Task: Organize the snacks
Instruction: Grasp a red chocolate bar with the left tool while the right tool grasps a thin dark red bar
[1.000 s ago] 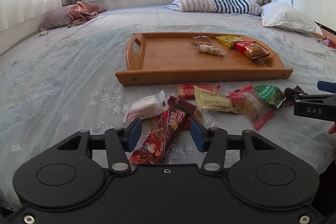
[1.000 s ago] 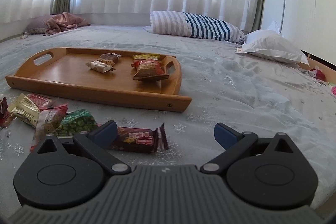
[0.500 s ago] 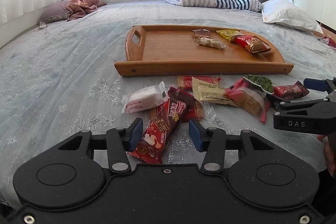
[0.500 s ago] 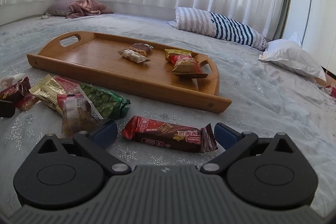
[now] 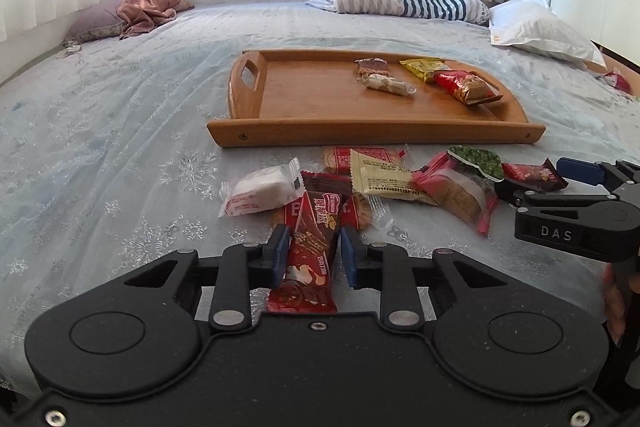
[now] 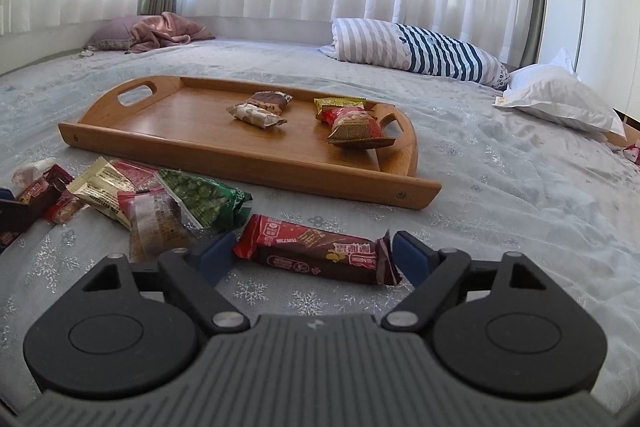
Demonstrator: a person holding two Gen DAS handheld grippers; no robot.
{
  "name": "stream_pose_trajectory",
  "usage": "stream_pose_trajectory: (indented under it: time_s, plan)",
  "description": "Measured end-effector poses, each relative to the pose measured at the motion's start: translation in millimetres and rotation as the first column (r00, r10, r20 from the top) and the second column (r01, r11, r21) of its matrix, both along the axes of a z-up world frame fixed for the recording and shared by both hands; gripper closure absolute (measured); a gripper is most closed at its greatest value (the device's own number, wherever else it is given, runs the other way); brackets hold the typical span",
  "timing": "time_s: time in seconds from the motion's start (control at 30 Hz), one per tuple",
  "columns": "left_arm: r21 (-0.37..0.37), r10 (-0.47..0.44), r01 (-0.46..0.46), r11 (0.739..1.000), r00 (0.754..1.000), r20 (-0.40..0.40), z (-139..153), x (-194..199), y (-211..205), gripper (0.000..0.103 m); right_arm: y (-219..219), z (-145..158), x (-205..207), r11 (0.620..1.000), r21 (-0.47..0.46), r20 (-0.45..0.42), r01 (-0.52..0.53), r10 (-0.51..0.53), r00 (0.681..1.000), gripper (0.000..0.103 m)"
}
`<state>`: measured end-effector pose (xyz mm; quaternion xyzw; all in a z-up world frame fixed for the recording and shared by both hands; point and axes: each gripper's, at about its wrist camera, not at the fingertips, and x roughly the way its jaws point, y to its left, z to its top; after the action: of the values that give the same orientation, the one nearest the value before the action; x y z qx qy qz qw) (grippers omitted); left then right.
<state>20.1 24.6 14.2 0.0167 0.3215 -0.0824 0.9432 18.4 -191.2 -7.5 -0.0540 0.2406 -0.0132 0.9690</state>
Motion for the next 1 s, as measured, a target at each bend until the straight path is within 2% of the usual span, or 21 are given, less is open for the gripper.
stream_pose_trajectory:
  time_s: [0.1, 0.23, 0.57, 0.73, 0.77, 0.8, 0.87, 1.0]
  plan:
    - [-0.011, 0.012, -0.012, 1.000, 1.000, -0.012, -3, 2, 0, 0.079, 1, 0, -3, 1.000, -0.002, 0.005, 0.001, -0.001, 1.000, 0.032]
    - [-0.027, -0.003, 0.003, 1.000, 1.000, -0.012, 2, 1, -1, 0.081, -1, 2, -5, 1.000, 0.010, 0.003, 0.017, -0.017, 1.000, 0.041]
    - [-0.043, -0.009, 0.009, 0.999, 1.000, 0.008, 12, 0, -7, 0.081, -14, 8, -9, 0.997, 0.077, 0.000, 0.030, -0.031, 1.000, 0.040]
    - [-0.061, -0.012, 0.013, 0.998, 1.000, 0.020, 19, -3, -8, 0.081, -15, 13, -12, 0.997, 0.073, 0.020, 0.037, -0.039, 0.999, 0.045]
    - [-0.063, -0.014, 0.015, 0.998, 1.000, 0.025, 21, -3, -8, 0.081, -14, 14, -12, 0.997, 0.070, 0.023, 0.037, -0.039, 0.999, 0.054]
    - [-0.064, -0.016, 0.018, 0.998, 0.999, 0.031, 23, -4, -8, 0.081, -14, 15, -12, 0.997, 0.064, 0.026, 0.043, -0.045, 0.999, 0.058]
    - [-0.066, -0.020, 0.023, 0.998, 0.999, 0.043, 28, -5, -10, 0.081, -13, 17, -11, 0.998, 0.054, 0.032, 0.038, -0.040, 0.999, 0.064]
    - [-0.068, -0.022, 0.026, 0.997, 0.998, 0.059, 34, -6, -11, 0.081, -12, 19, -14, 0.998, 0.046, 0.052, 0.040, -0.042, 0.998, 0.070]
